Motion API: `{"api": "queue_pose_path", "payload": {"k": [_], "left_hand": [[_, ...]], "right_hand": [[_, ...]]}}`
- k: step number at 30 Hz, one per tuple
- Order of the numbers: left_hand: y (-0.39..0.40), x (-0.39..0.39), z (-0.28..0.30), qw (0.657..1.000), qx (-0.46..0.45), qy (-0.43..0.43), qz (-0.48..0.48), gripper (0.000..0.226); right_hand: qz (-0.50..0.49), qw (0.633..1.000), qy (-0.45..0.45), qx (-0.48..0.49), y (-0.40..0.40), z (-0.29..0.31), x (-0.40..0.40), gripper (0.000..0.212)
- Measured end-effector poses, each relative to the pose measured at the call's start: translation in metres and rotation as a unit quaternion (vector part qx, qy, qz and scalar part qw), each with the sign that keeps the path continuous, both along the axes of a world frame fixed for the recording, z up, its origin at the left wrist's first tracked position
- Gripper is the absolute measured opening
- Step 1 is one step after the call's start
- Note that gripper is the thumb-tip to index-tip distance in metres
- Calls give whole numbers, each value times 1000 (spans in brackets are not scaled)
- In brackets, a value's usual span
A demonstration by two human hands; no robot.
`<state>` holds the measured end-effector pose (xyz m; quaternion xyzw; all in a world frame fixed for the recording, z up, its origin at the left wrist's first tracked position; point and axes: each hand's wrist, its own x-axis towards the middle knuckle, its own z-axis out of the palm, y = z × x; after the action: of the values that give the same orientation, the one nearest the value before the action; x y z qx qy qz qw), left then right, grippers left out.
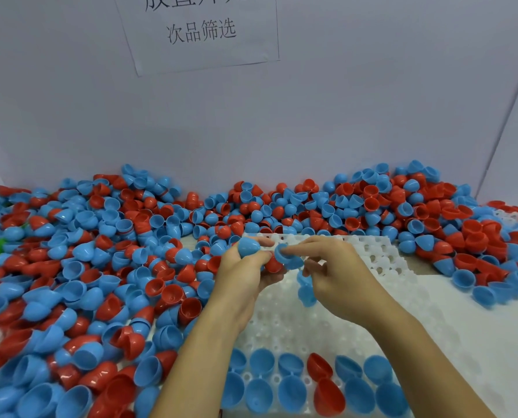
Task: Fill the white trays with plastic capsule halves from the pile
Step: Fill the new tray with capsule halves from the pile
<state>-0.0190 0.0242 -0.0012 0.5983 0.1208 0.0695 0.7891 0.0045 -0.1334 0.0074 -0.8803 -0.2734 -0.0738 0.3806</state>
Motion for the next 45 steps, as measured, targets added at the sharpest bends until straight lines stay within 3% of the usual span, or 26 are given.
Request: {"api": "queue_pose_path", "payload": {"k": [11,17,20,25,35,40,45], "left_hand": [[1,-2,0,999,50,12,-13,14],[0,-2,-1,999,33,5,-18,16],[1,-2,-1,999,30,6,-15,17],[3,-1,0,1000,12,7,-9,17],[0,-2,2,1000,-4,-1,-3,19],[-4,-4,3,1000,-8,-5,-12,17],[-10,-7,7,999,-28,-19,-27,17]], "right_hand": [[-22,1000,9,13,-9,0,4,32],[-87,995,-33,27,-10,4,2,4],[-111,992,-45,39,-14,9,4,17],[-129,990,-36,52,-26,31,1,13],[-118,973,12,-196,-108,61,-35,8],[-140,939,107,-295,-132,52,-67,14],[-125,915,191,-332,-126,35,-81,20]]}}
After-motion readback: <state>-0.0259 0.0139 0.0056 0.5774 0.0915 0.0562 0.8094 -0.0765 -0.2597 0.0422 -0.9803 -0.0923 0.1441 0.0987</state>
